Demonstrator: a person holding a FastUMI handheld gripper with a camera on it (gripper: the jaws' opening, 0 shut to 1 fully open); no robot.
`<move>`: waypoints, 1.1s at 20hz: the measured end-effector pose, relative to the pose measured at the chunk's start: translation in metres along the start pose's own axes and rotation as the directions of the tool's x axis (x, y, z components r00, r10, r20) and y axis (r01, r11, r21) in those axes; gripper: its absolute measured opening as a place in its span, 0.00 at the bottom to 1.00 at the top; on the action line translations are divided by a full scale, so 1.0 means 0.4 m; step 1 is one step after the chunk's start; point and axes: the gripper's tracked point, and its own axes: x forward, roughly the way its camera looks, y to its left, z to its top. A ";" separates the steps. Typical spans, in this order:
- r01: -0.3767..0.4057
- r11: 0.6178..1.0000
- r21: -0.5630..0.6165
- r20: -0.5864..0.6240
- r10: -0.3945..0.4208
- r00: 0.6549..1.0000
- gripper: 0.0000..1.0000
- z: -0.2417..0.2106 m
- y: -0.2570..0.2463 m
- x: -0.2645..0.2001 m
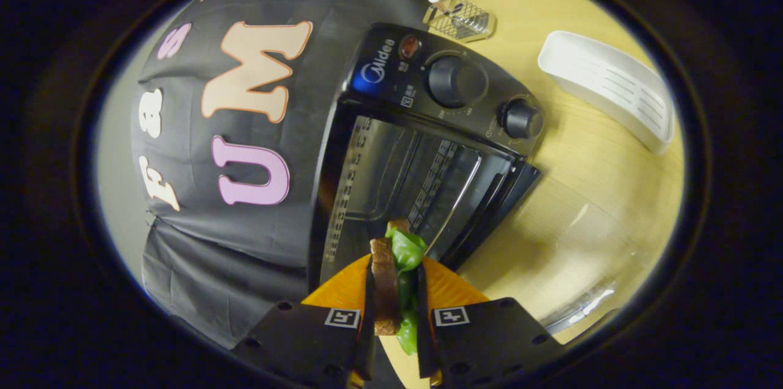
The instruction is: Open the toaster oven, put the food inside, and close the toaster oven door.
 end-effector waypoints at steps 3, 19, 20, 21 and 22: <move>-0.012 0.998 0.064 0.030 0.010 1.000 0.30 0.029 0.000 0.052; 0.030 0.999 0.033 0.199 -0.036 0.979 0.45 0.084 -0.004 0.140; 0.039 0.999 0.020 0.219 -0.042 0.975 0.49 0.093 0.000 0.130; 0.055 0.998 0.006 0.240 -0.055 0.969 0.52 0.095 -0.008 0.123; 0.081 0.997 -0.008 0.253 -0.076 0.965 0.55 0.111 -0.019 0.109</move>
